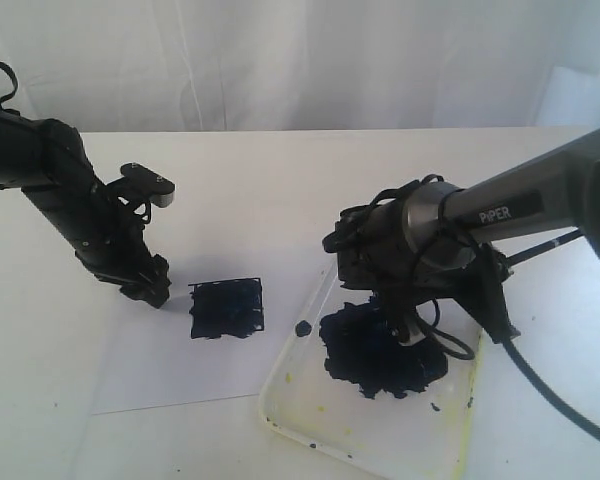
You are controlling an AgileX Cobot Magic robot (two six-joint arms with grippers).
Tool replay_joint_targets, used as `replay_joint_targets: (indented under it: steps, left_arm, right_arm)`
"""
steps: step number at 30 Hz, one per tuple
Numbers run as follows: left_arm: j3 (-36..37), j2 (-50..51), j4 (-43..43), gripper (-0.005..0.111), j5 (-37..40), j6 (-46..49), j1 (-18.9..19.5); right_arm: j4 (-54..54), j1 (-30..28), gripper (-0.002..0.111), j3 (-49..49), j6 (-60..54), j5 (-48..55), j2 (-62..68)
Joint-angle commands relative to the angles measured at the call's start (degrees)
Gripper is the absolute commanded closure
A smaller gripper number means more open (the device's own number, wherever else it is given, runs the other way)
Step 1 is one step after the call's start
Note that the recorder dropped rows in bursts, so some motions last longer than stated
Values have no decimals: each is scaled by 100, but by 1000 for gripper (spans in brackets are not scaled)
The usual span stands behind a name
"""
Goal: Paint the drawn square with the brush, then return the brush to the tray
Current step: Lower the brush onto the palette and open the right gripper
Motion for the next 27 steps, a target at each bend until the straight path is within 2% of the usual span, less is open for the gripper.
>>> replay_joint_targets:
  steps: [1,3,9,15,18,22,26,27]
  left_arm:
    - [81,45,52,33,128,-12,0]
    - [81,45,52,33,128,-12,0]
    - [81,45,52,33,128,-12,0]
    - [81,45,52,33,128,-12,0]
    - [70,33,52,33,161,-12,0]
    - [-60,-136,52,33,332,-12,0]
    - [-273,-367,52,33,606,-45,0]
    - [-309,-416,52,33,633,-45,0]
  right_arm:
    - [-58,27,81,-19,363,-247,1]
    - [-17,27,77,-19,363,-286,1]
    - [0,27,77,-19,363,-286,13]
    - [-334,27,77,-19,1253,-187,3]
    - [-217,27,78,-19,1278,-235,-100]
    - [358,-23,86,-19,1319,-654,-396]
    - [1486,-387,108,-19,1319,-1116,-851]
    - [1796,-519,108,-19,1319,-1153,-960]
